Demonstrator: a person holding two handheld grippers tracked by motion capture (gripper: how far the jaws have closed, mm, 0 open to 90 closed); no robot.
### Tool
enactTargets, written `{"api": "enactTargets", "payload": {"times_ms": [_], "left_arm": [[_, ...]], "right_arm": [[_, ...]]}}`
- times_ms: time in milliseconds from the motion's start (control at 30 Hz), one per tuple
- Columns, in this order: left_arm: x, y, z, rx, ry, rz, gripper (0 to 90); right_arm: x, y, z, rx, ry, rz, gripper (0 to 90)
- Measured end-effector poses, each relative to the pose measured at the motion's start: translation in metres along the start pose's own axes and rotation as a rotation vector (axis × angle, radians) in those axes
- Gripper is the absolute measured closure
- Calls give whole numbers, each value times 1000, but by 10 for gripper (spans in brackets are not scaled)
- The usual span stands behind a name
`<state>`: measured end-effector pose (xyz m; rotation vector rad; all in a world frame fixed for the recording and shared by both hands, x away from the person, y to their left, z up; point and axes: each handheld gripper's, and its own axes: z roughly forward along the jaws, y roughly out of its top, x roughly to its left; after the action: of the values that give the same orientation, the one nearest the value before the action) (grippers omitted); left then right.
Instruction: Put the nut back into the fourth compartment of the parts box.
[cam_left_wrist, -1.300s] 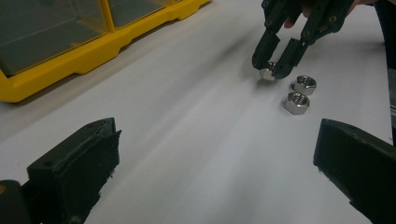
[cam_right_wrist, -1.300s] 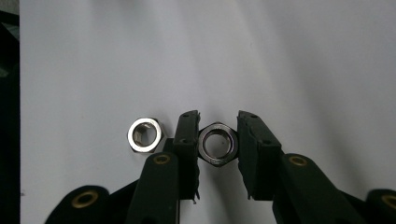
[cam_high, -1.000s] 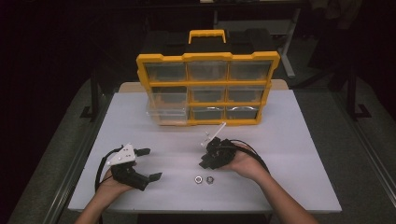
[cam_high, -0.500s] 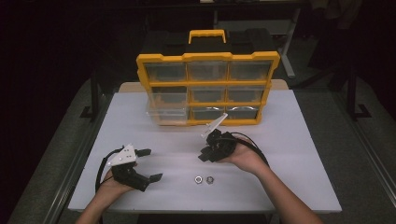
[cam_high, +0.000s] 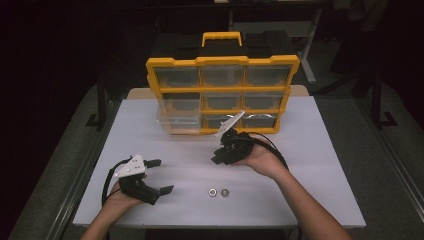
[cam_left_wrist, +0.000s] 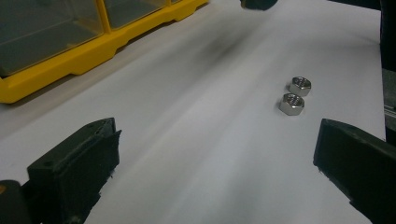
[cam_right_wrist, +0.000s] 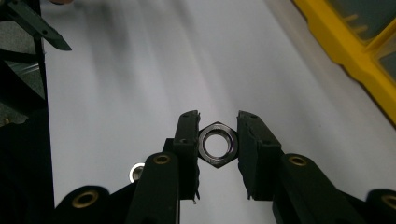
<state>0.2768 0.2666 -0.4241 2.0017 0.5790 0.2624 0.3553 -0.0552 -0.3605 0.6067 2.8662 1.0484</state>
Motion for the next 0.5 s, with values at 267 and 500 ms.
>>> {"api": "enactTargets", "payload": {"times_ms": [267, 500], "left_arm": [[0, 0, 0, -3, 2, 3, 4], [1, 0, -1, -5, 5, 7, 4]], "right_arm": [[0, 15, -15, -14, -6, 21, 688], [-4, 28, -24, -43, -27, -21, 689]]}}
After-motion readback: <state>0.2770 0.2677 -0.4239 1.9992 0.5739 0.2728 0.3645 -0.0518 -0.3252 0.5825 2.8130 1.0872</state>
